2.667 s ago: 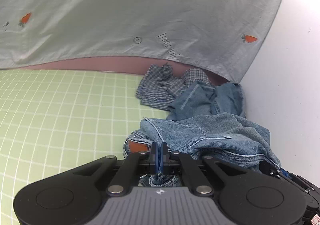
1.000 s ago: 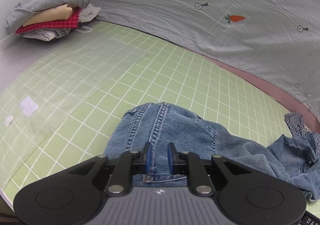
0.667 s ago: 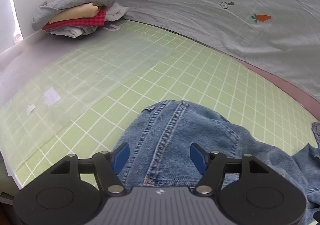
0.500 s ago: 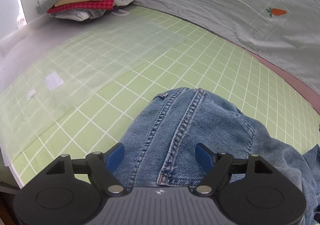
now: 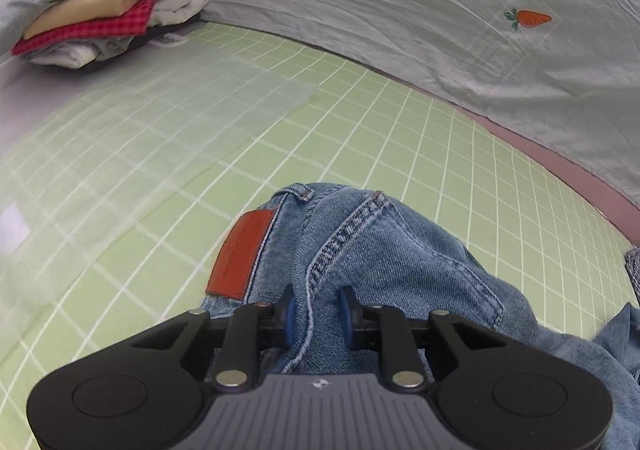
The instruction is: Fold clothes
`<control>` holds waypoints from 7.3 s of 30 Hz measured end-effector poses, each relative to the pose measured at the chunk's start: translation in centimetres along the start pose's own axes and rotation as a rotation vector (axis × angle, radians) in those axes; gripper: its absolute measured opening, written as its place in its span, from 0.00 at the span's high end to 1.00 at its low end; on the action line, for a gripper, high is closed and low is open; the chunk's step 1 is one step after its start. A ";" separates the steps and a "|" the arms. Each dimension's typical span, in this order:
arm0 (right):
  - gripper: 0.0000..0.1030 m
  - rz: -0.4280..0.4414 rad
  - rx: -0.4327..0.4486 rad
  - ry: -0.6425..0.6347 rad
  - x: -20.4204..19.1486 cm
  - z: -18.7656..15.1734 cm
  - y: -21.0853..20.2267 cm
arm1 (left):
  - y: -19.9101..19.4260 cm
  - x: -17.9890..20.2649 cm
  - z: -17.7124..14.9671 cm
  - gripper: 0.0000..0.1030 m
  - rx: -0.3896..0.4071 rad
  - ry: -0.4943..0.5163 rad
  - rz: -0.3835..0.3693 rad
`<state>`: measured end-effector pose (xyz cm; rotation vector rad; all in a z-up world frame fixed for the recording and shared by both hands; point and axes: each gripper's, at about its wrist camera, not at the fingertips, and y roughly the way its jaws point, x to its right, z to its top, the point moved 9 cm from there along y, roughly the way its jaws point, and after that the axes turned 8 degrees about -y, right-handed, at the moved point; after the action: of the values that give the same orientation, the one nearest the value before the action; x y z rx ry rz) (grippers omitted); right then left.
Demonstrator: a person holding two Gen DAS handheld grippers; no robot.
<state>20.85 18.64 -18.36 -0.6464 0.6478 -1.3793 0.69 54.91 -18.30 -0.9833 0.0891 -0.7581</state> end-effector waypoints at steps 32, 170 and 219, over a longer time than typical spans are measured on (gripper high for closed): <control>0.58 -0.105 -0.057 0.069 -0.1 -7.6 -9.9 | -8.9 -7.0 2.9 0.24 0.014 -0.399 -0.344; 0.54 -0.048 0.034 -0.025 14.2 -3.4 -10.3 | -7.7 3.0 -14.8 0.18 -0.113 0.102 0.118; 0.38 0.319 -0.066 0.155 10.3 6.3 5.8 | -2.2 3.3 -13.0 0.00 0.033 -0.098 0.313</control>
<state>30.21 9.05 -18.84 -0.4675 0.8833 -1.1205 -3.17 42.80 -23.16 -0.9457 0.1414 -0.4227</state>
